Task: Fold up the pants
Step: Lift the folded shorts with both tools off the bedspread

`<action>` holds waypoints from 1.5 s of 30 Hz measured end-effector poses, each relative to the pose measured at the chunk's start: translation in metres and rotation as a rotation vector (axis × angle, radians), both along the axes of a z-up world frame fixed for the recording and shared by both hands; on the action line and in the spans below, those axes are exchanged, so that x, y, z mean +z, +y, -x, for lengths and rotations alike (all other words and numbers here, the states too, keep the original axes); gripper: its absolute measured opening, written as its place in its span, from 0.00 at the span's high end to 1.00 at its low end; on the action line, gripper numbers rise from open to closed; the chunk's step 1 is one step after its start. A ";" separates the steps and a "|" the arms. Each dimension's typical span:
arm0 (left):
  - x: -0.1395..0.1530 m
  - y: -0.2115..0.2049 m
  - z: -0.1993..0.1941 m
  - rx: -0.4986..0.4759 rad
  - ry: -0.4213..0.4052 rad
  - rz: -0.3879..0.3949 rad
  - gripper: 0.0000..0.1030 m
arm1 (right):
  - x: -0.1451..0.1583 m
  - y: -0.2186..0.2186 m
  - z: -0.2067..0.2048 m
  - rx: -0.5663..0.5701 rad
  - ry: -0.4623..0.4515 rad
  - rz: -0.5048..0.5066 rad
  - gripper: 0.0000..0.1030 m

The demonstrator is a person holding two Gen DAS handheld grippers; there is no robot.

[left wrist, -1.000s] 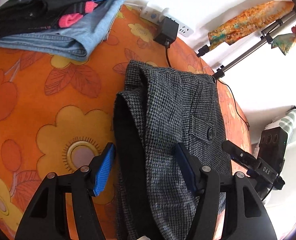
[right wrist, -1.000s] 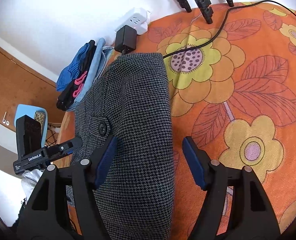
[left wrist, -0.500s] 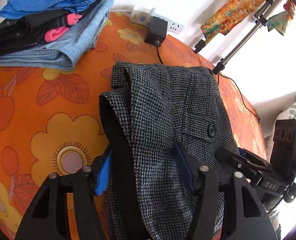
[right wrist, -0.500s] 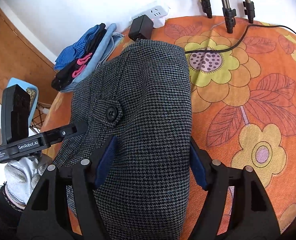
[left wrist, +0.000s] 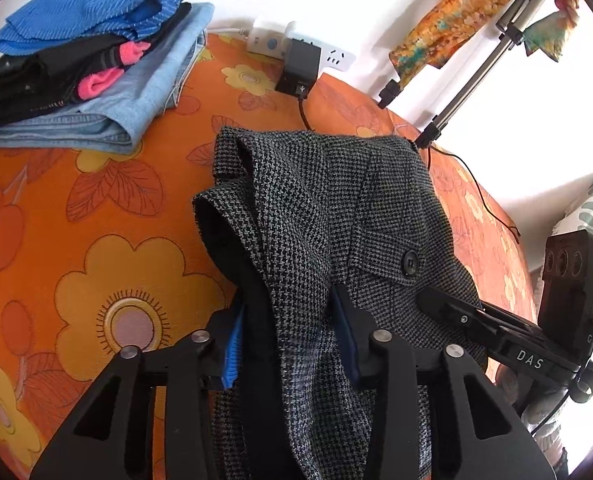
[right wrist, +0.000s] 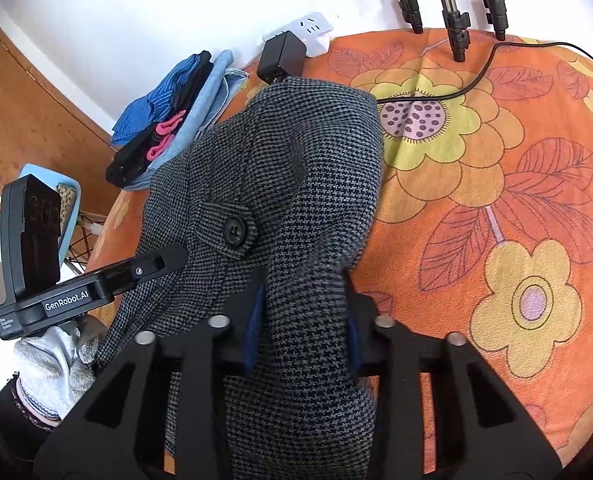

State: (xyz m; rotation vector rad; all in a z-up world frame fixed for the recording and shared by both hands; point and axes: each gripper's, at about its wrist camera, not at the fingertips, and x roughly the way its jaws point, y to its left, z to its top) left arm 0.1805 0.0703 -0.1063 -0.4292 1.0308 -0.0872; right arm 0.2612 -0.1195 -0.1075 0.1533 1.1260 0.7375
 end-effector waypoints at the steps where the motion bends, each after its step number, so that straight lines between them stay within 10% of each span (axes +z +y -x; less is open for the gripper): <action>1: 0.001 -0.001 0.000 0.001 -0.003 -0.003 0.66 | 0.001 0.000 0.000 -0.004 -0.001 -0.003 0.74; 32: 0.021 -0.002 0.012 -0.023 -0.095 -0.058 0.82 | 0.046 0.008 0.029 -0.017 -0.160 0.037 0.87; 40: 0.014 0.003 0.005 0.005 -0.027 -0.086 0.46 | 0.029 0.003 0.019 -0.033 -0.134 0.068 0.87; 45: -0.001 0.011 0.000 0.003 0.028 -0.039 0.44 | 0.023 0.001 0.016 -0.032 -0.125 0.076 0.87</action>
